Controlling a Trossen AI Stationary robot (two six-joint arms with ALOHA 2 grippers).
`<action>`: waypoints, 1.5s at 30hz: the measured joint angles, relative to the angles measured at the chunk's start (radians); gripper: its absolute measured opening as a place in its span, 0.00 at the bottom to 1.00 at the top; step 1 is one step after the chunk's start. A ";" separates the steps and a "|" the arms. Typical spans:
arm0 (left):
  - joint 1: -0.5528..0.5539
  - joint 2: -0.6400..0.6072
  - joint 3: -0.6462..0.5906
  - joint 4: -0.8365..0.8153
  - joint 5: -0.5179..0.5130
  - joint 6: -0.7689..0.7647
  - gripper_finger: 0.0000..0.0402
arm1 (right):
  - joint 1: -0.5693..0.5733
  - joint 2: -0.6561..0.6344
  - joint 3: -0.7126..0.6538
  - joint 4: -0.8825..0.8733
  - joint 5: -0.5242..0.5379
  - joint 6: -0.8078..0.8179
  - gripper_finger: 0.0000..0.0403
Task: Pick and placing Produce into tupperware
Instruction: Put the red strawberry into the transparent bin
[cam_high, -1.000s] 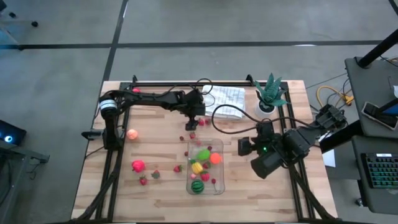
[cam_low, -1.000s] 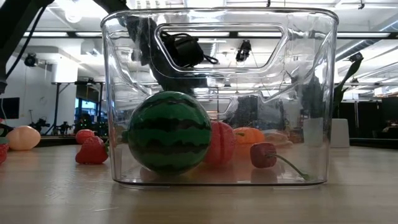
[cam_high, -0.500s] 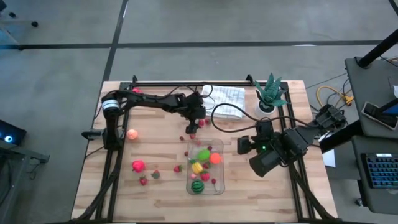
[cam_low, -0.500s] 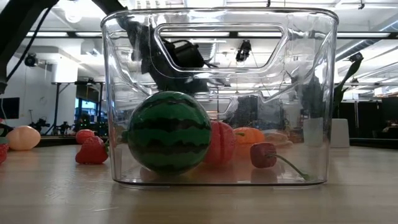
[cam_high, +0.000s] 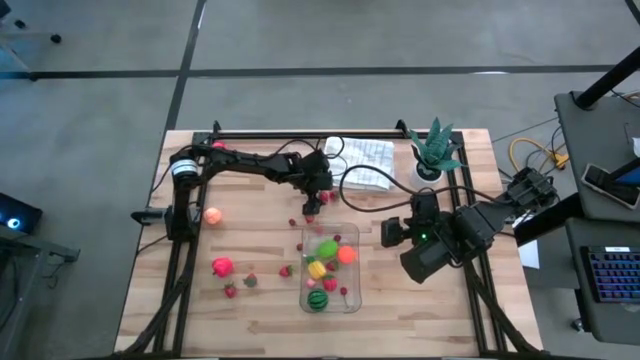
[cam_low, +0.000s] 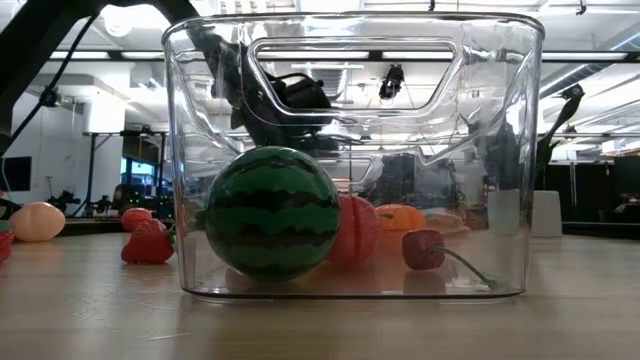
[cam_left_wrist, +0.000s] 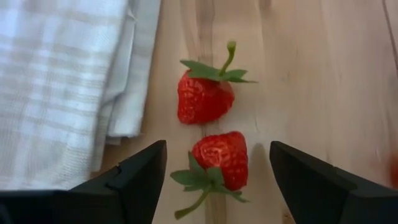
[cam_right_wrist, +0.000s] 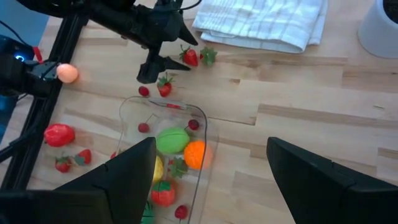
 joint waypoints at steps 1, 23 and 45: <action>0.000 0.000 0.000 0.003 0.000 0.000 0.65 | 0.000 0.000 0.000 0.000 0.000 0.000 0.74; -0.006 0.021 -0.006 0.007 -0.003 -0.056 0.39 | 0.000 0.000 0.000 0.000 -0.002 0.002 0.74; -0.222 -0.394 -0.003 -0.077 0.004 -0.293 0.32 | 0.001 0.000 0.000 0.008 -0.014 -0.125 0.74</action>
